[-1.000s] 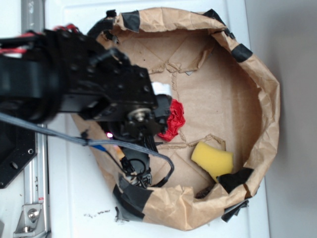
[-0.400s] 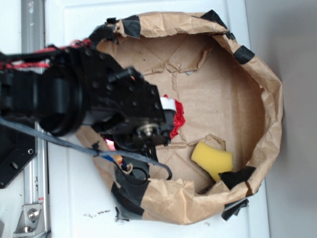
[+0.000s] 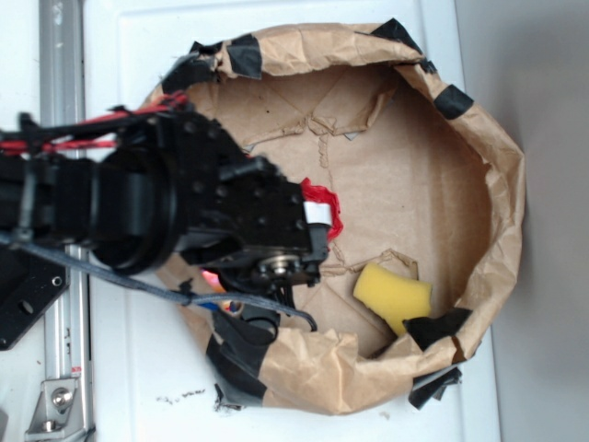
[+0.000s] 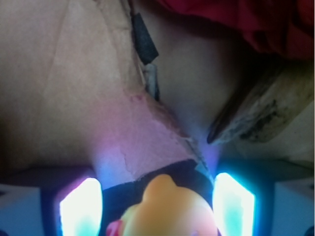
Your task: Grab the yellow duck.
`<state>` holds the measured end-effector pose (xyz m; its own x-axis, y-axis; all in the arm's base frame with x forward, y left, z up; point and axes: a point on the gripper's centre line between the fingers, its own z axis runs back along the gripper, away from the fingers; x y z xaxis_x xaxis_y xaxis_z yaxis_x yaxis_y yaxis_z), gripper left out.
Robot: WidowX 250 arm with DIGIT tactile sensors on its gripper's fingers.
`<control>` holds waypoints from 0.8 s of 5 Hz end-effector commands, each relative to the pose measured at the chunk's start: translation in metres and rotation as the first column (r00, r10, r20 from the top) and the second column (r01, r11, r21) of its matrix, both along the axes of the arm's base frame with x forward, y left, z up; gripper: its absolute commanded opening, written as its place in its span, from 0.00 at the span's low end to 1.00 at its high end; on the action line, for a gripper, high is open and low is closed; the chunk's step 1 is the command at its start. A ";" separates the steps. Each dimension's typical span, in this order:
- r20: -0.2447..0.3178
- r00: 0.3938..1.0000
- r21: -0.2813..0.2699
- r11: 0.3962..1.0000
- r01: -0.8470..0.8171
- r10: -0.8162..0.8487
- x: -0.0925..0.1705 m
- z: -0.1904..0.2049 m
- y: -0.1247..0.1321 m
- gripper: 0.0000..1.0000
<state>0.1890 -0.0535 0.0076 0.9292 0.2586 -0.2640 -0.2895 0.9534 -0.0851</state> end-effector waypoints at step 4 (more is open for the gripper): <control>0.230 0.973 0.142 0.990 -0.027 -0.006 0.027 0.065 0.045 0.00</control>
<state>0.2140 -0.0154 0.0596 0.9597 0.2740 -0.0625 -0.2742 0.9617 0.0070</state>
